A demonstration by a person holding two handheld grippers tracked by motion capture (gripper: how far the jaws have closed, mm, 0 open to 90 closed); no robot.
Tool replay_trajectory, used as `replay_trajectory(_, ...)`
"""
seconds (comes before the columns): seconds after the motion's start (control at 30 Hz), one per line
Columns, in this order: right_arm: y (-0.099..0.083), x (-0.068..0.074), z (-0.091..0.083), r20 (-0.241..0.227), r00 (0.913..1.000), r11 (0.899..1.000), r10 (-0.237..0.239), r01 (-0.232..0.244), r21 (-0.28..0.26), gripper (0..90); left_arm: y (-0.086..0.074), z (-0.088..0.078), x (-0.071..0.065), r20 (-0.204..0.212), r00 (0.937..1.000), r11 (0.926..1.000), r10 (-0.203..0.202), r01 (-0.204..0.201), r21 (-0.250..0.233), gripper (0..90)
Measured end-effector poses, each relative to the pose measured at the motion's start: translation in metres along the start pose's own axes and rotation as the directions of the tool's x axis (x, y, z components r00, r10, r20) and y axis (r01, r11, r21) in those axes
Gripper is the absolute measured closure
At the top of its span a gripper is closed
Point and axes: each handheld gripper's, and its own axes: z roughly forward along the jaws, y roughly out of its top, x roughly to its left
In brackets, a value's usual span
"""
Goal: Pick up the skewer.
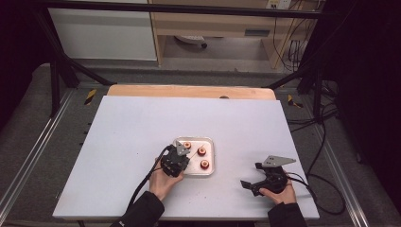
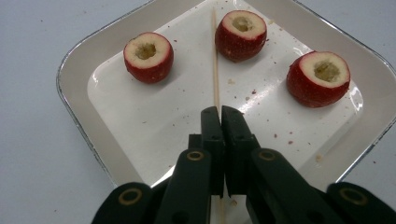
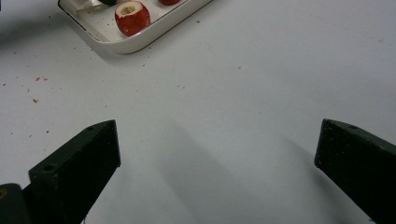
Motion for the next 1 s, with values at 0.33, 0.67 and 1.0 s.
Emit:
replay_trajectory(0.33, 0.0, 0.0, 0.0, 0.0, 1.0, 1.0, -0.001, 0.001, 0.0, 0.7, 0.0, -0.009, 0.003, 0.012, 0.9999, 0.9983, -0.012, 0.013, -0.056, 88.8)
replay_trajectory(0.67, 0.001, 0.001, 0.0, 0.004, 0.9999, 1.0, -0.009, 0.009, 0.001, 0.7, -0.001, -0.024, 0.012, 0.017, 0.9997, 0.9964, -0.019, 0.02, -0.082, 88.8)
replay_trajectory(1.0, 0.004, 0.005, 0.0, 0.02, 0.9989, 0.999, -0.042, 0.041, 0.012, 0.5, -0.005, -0.038, 0.019, 0.038, 0.9992, 0.9969, 0.011, -0.008, -0.078, 88.7)
